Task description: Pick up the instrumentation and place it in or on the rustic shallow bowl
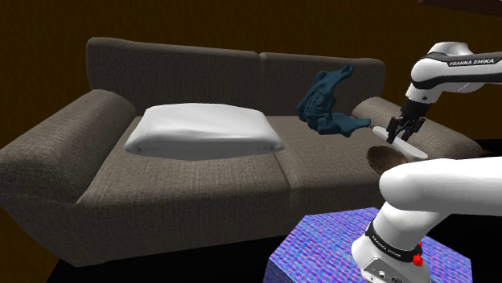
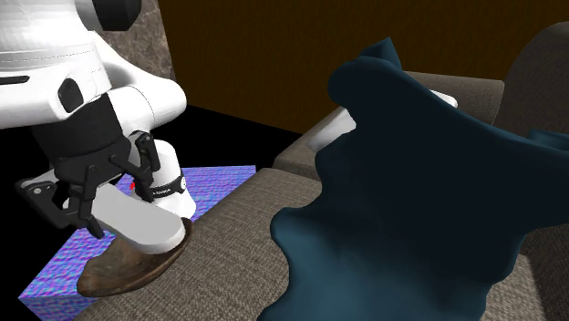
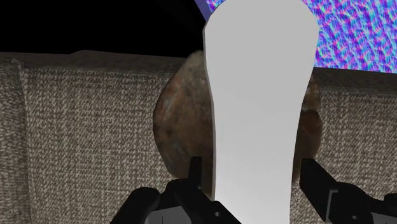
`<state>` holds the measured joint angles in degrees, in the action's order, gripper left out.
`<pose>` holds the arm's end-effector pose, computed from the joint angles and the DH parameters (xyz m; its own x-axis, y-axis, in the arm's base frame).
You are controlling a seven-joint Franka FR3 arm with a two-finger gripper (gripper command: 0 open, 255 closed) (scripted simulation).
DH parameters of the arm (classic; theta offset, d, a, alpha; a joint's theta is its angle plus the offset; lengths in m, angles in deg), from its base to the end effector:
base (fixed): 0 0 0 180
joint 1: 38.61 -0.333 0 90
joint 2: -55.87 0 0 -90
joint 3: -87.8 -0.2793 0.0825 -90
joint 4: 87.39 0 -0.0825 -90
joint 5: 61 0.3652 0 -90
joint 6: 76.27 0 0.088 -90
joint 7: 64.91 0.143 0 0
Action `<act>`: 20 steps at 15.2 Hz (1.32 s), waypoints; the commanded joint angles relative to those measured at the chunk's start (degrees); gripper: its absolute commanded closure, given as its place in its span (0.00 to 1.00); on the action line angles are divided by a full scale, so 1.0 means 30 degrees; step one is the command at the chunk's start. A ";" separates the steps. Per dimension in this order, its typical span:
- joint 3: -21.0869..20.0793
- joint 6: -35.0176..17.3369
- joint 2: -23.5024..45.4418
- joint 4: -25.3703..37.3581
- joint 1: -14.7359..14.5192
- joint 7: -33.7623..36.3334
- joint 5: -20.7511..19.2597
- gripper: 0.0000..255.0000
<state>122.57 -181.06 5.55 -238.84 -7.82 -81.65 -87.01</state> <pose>0.1146 -0.3135 0.3967 0.8598 -0.5106 0.0015 -0.5105 -0.8597 -0.0174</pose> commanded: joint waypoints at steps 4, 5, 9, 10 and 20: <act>0.0612 -0.1305 0.0245 -0.1047 0.0167 0.0039 -0.0543 1.00; 0.0745 -0.1587 0.0331 -0.1243 0.0188 0.0052 -0.0654 1.00; 0.1308 -0.2752 0.0753 -0.1986 0.0253 0.0104 -0.1108 1.00; 0.1589 -0.3324 0.0998 -0.2313 0.0271 0.0129 -0.1328 1.00; 0.1589 -0.3323 0.0997 -0.2313 0.0270 0.0131 -0.1328 0.00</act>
<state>127.34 -191.03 8.54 -245.78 -7.01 -81.26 -90.99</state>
